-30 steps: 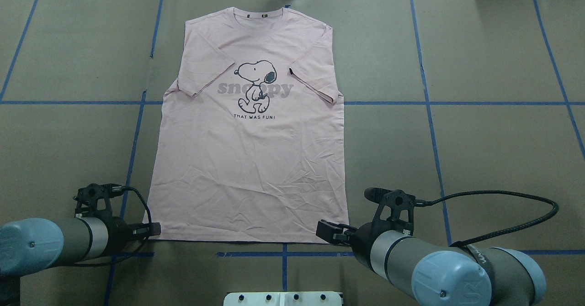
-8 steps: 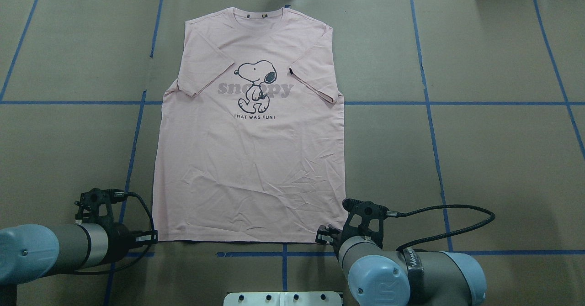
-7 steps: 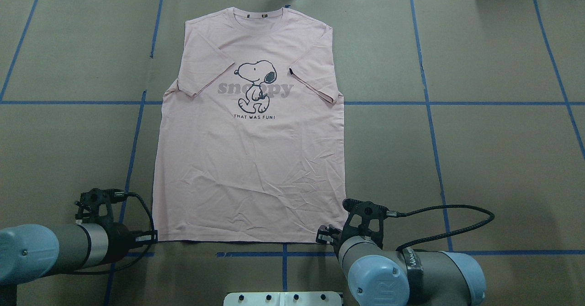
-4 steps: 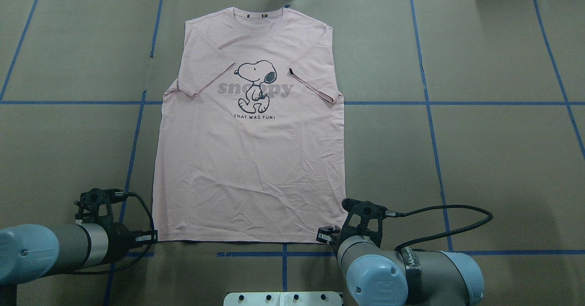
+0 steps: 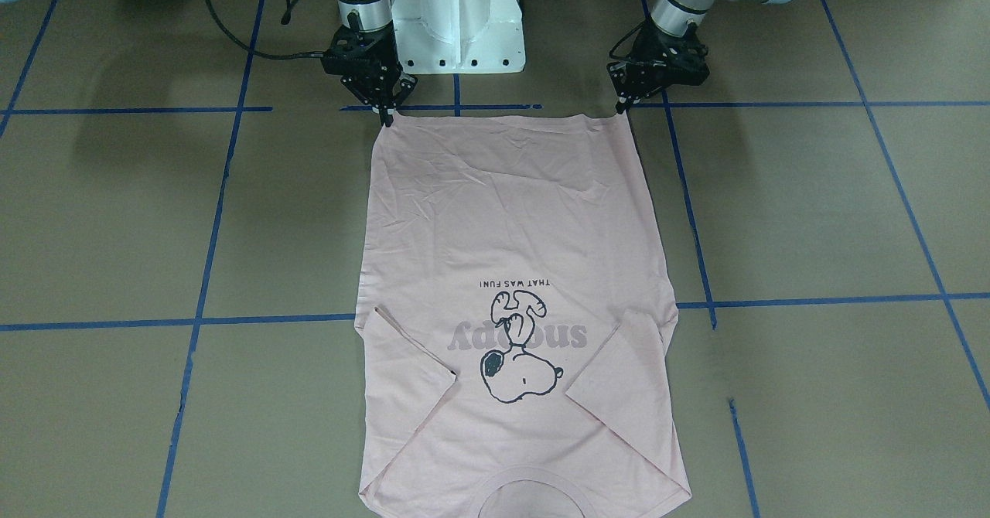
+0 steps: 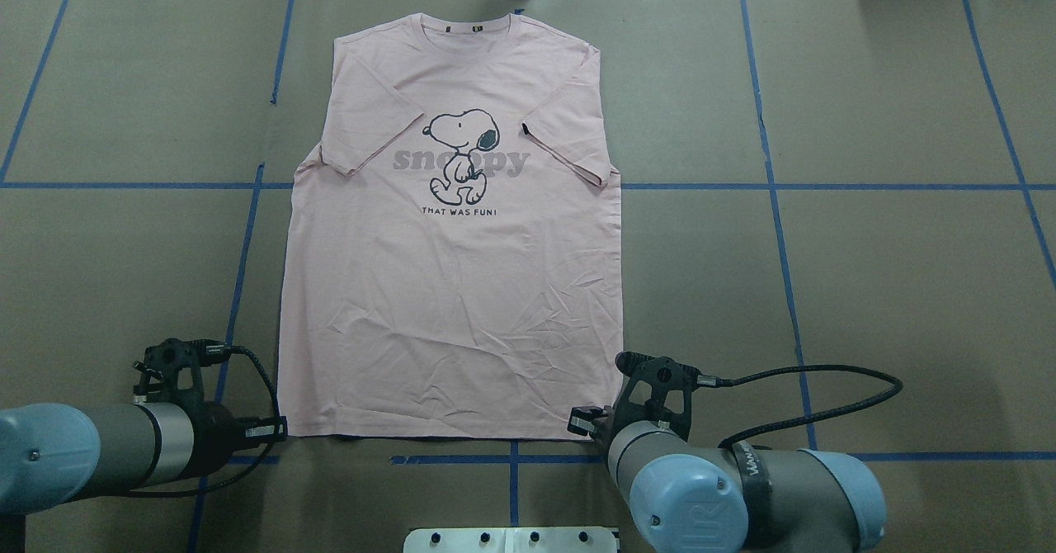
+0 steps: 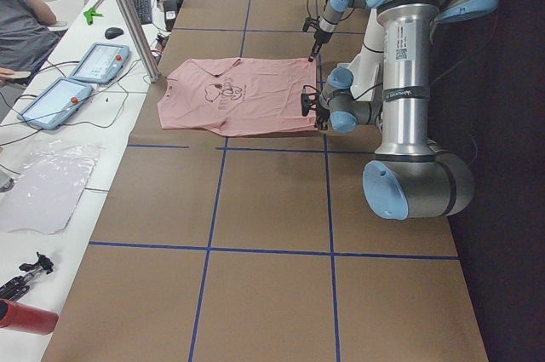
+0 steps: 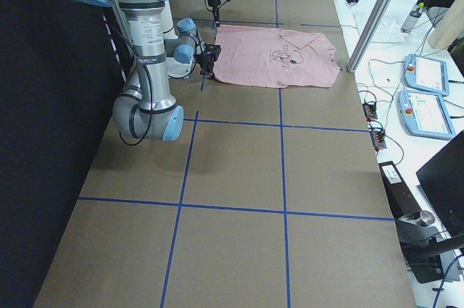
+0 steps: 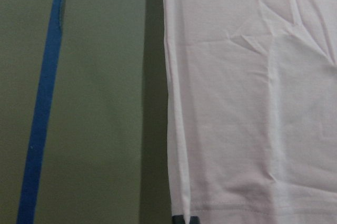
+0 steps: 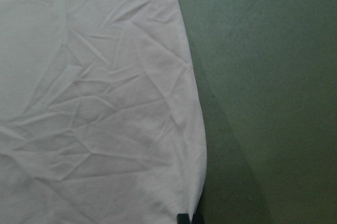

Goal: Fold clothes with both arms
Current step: 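Lift the hem with both grippers and carry it toward the collar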

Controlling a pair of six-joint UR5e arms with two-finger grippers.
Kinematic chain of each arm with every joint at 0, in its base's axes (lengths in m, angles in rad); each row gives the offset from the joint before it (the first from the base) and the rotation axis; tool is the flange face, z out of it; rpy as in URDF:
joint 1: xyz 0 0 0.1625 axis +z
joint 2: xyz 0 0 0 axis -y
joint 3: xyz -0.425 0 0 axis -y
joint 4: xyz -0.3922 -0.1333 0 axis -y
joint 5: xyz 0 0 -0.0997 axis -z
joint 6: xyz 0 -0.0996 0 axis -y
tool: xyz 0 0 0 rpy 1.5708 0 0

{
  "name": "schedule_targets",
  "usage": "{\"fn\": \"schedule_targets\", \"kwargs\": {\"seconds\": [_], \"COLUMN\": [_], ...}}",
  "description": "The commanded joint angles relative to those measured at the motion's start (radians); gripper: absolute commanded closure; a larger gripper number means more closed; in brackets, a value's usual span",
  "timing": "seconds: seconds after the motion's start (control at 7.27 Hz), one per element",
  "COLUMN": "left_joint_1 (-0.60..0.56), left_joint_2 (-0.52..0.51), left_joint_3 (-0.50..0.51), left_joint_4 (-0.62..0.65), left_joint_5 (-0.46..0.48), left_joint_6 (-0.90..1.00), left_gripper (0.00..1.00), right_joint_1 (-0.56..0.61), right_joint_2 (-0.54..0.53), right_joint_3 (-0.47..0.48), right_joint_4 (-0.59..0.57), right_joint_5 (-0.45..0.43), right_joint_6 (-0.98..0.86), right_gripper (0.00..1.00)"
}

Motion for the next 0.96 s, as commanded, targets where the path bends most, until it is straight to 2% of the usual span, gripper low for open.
{"fn": "schedule_targets", "kwargs": {"seconds": [0.0,0.14,0.28,0.41,0.55,0.69,0.83], "left_joint_1": [-0.035,-0.103,-0.215,-0.278,-0.309,-0.309,-0.312], "left_joint_2": [-0.007,-0.083,-0.263,-0.471,-0.545,-0.544,-0.548], "left_joint_3": [-0.257,-0.387,-0.486,-0.545,-0.53,-0.475,-0.402], "left_joint_4": [0.268,0.467,0.724,0.983,1.062,1.061,1.058], "left_joint_5": [-0.108,-0.183,-0.284,-0.355,-0.365,-0.357,-0.353], "left_joint_6": [0.07,0.091,0.129,0.149,0.184,0.269,0.333], "left_gripper": [1.0,1.0,1.0,1.0,1.0,1.0,1.0], "right_joint_1": [0.072,0.106,0.132,0.162,0.176,0.181,0.231], "right_joint_2": [-0.002,0.008,0.035,0.101,0.129,0.135,0.162], "right_joint_3": [0.237,0.389,0.529,0.602,0.596,0.561,0.48], "right_joint_4": [-0.191,-0.324,-0.476,-0.598,-0.625,-0.623,-0.616], "right_joint_5": [0.116,0.186,0.248,0.306,0.319,0.311,0.304], "right_joint_6": [-0.056,-0.058,-0.058,-0.058,-0.082,-0.143,-0.218], "right_gripper": [1.0,1.0,1.0,1.0,1.0,1.0,1.0]}}
